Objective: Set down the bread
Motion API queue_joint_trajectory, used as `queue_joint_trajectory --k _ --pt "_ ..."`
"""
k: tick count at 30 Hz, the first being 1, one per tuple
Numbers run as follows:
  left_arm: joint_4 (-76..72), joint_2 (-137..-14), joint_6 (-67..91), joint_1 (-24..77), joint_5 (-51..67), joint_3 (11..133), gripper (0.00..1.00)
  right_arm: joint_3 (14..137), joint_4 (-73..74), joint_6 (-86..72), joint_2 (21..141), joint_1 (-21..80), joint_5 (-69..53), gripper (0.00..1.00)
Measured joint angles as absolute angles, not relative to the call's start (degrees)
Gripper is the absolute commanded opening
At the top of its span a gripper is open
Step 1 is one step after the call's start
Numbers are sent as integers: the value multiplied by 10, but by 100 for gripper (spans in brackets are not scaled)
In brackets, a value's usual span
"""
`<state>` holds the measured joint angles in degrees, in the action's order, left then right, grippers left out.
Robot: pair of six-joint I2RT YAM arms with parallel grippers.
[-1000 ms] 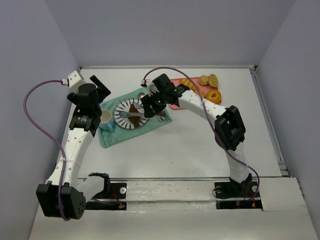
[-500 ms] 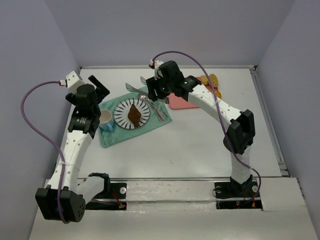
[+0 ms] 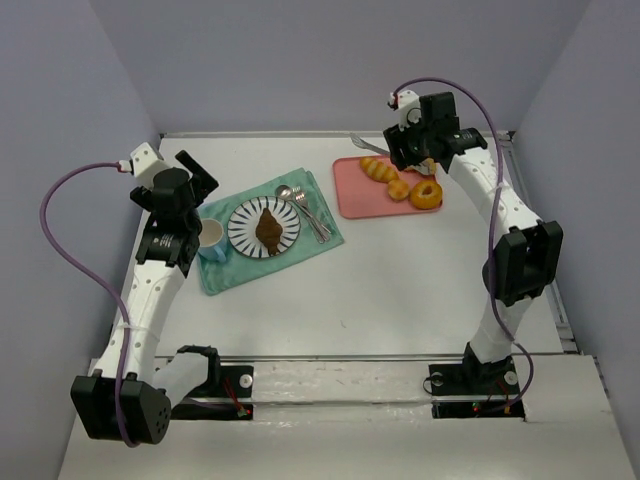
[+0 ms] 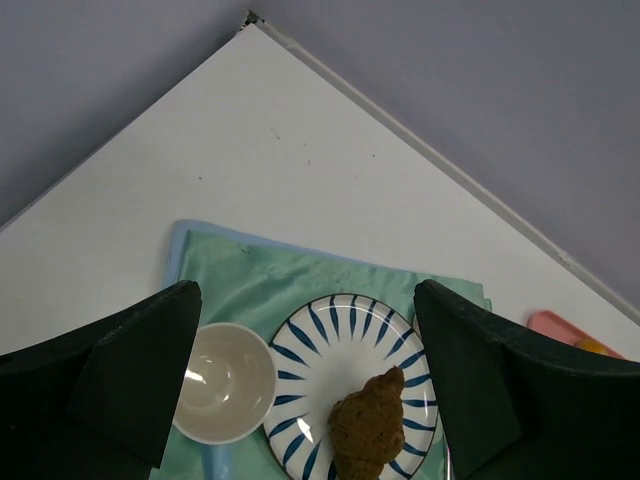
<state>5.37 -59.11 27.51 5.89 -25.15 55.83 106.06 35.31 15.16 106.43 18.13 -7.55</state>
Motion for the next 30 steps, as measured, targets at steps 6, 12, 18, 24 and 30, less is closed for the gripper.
queue_joint_trajectory --k 6,12,18,24,30 --pt "53 -599 275 59 -264 558 99 1054 382 247 1089 123 -102 61" --pt "58 -631 275 59 -280 559 99 1086 398 295 1167 98 -136 61" --pt "69 -655 275 59 -291 567 99 1106 424 317 1221 78 -162 63" --pt "71 -658 275 59 -299 579 99 1110 433 318 1233 68 -168 39" --pt "72 -658 275 59 -301 582 99 1113 434 310 1231 68 -185 31"
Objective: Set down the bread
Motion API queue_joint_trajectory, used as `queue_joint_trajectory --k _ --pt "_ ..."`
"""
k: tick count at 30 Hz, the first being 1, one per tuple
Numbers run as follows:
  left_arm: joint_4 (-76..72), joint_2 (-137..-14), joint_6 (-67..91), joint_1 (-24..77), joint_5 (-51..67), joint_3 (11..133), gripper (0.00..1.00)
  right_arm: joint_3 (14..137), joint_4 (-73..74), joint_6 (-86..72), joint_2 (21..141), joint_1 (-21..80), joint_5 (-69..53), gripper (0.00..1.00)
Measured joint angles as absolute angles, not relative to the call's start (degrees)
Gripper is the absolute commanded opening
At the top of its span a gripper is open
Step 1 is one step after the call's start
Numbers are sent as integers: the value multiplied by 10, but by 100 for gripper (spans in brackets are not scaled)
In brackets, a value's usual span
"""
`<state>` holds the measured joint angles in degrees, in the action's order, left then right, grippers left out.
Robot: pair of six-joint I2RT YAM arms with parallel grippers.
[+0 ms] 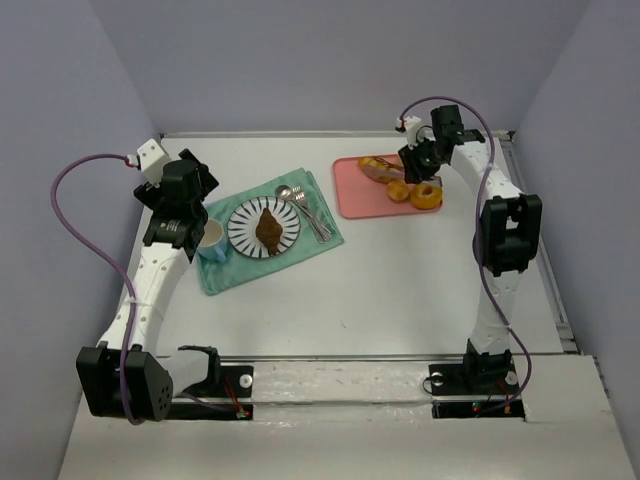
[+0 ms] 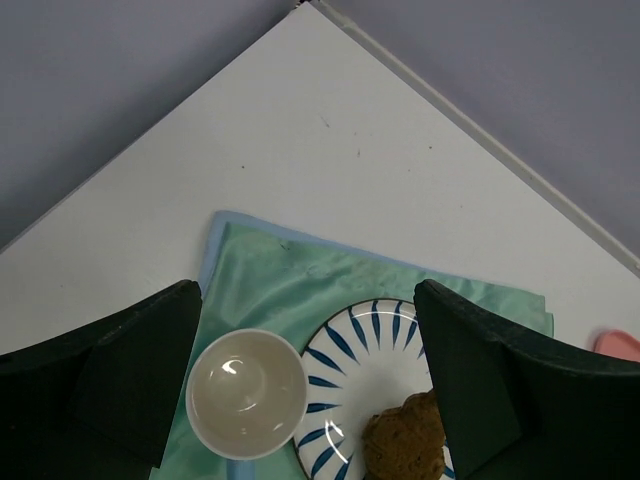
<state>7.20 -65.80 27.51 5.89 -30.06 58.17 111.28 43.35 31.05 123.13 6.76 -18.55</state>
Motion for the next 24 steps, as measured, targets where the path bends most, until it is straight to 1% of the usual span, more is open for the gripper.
queue_joint_trajectory --k 4,8,11,14,18,24 --pt "72 -658 275 59 -300 582 99 1111 433 295 1208 68 -211 31" --pt "72 -657 275 59 -297 582 99 1105 430 272 1148 77 -232 31" --pt "72 -653 276 59 -288 582 99 1105 420 253 1099 105 -241 31" --pt "71 -645 276 59 -281 581 99 1105 409 235 1075 147 -242 31" --pt "69 -624 277 59 -275 580 99 1105 403 210 1082 215 -226 31" --pt "66 -602 277 59 -273 569 99 1105 399 181 1129 300 -174 31"
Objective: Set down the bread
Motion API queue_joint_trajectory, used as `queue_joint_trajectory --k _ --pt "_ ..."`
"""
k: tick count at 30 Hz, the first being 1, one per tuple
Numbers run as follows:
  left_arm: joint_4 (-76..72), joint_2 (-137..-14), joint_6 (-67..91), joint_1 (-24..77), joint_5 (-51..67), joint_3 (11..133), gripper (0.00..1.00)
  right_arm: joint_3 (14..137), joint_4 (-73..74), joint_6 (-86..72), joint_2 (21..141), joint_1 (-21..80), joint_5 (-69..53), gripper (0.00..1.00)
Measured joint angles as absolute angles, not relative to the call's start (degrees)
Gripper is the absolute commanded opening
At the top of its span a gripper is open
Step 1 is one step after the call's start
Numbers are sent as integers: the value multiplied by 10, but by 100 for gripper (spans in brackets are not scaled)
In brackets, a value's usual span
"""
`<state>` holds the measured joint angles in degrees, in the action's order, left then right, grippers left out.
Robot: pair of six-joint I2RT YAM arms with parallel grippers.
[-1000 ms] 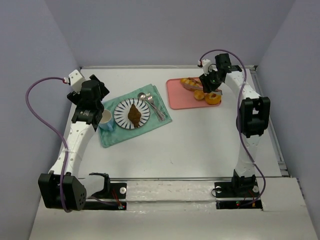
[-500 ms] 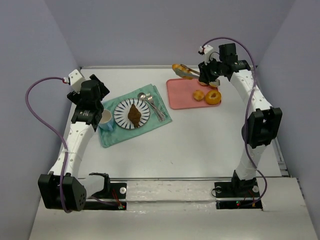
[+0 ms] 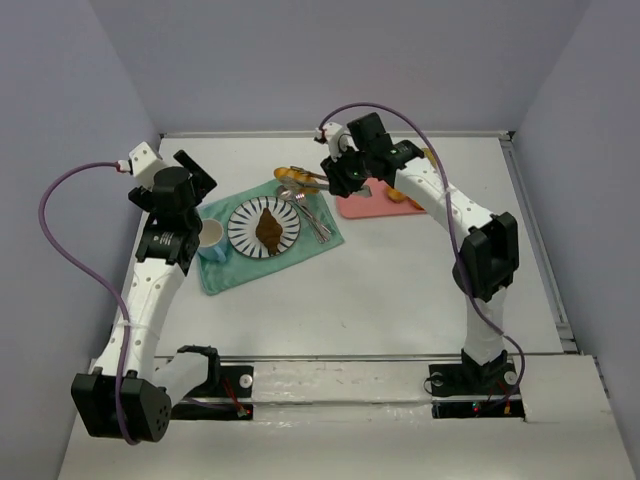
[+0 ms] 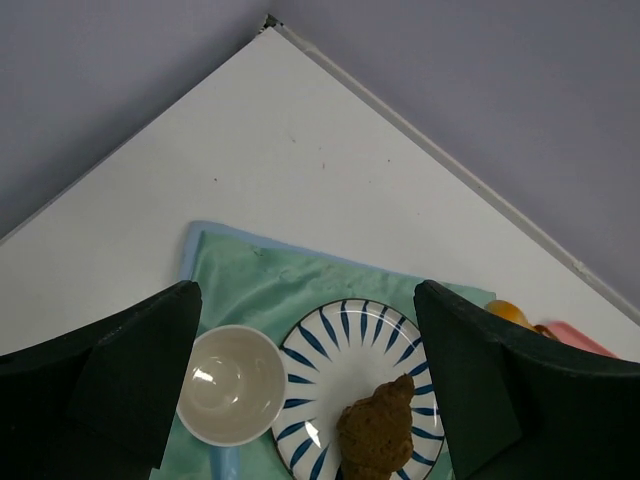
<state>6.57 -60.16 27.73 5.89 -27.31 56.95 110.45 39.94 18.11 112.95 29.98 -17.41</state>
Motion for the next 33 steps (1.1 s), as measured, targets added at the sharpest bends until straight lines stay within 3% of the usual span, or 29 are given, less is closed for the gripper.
queue_joint_trajectory --k 25,27,28,30,33 --pt "59 -573 278 59 -270 548 99 1117 416 152 1228 424 -112 35" --pt "58 -573 278 59 -270 548 99 1117 415 152 1228 425 -121 39" --pt "58 -573 278 59 -270 548 99 1117 416 152 1228 426 -126 48" --pt "58 -573 278 59 -270 548 99 1117 415 150 1228 425 -130 55" --pt "58 -573 278 59 -270 548 99 1117 415 146 1228 425 -128 63"
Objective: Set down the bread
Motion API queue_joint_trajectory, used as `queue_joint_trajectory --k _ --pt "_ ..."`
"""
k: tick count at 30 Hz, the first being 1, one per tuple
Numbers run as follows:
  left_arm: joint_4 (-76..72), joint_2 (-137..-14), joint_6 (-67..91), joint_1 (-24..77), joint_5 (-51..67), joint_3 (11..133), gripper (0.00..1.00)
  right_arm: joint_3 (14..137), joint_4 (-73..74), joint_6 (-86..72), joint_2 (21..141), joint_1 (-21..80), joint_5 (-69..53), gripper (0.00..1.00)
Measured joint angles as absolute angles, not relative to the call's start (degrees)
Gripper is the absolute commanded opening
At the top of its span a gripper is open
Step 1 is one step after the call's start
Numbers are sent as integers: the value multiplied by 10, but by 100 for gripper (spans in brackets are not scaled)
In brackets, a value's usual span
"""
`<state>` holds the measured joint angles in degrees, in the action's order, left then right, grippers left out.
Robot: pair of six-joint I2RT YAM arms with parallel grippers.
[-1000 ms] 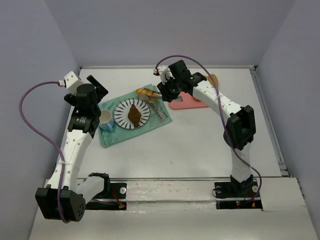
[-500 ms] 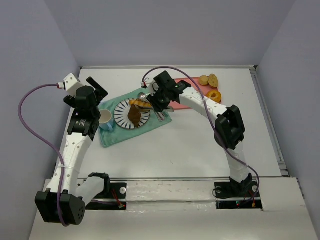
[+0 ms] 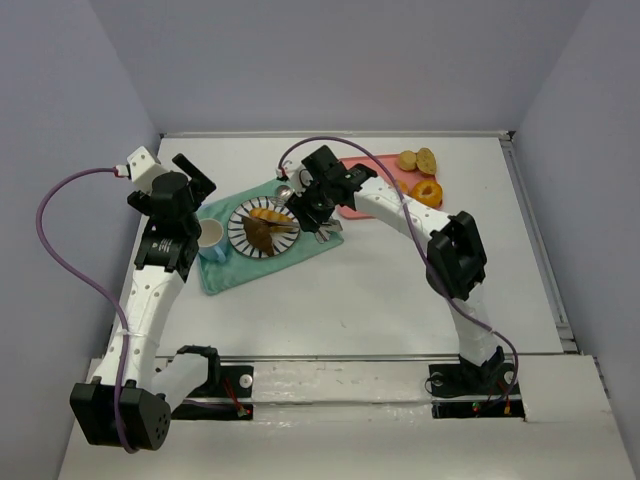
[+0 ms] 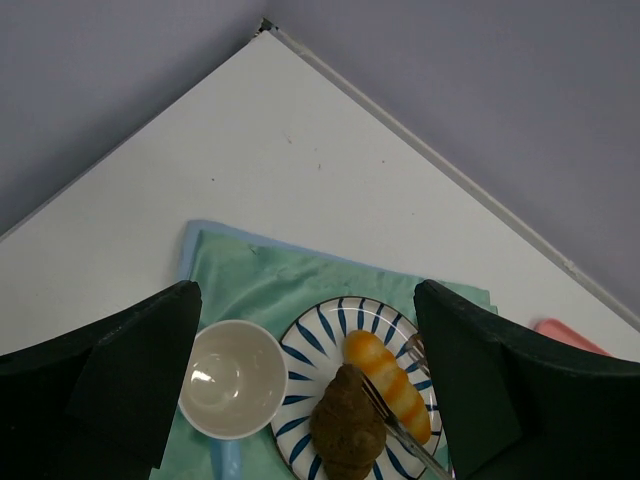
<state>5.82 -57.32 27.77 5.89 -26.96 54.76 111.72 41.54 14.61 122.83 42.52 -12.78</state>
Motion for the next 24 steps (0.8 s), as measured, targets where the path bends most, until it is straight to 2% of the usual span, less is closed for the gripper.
queue_joint_trajectory --k 2,14,24 --pt "58 -573 278 59 -270 548 99 1118 416 143 1228 425 -121 66" --pt "58 -573 278 59 -266 548 99 1122 407 113 1223 427 -89 65" --pt "58 -573 278 59 -265 548 99 1122 372 67 1162 426 -35 65"
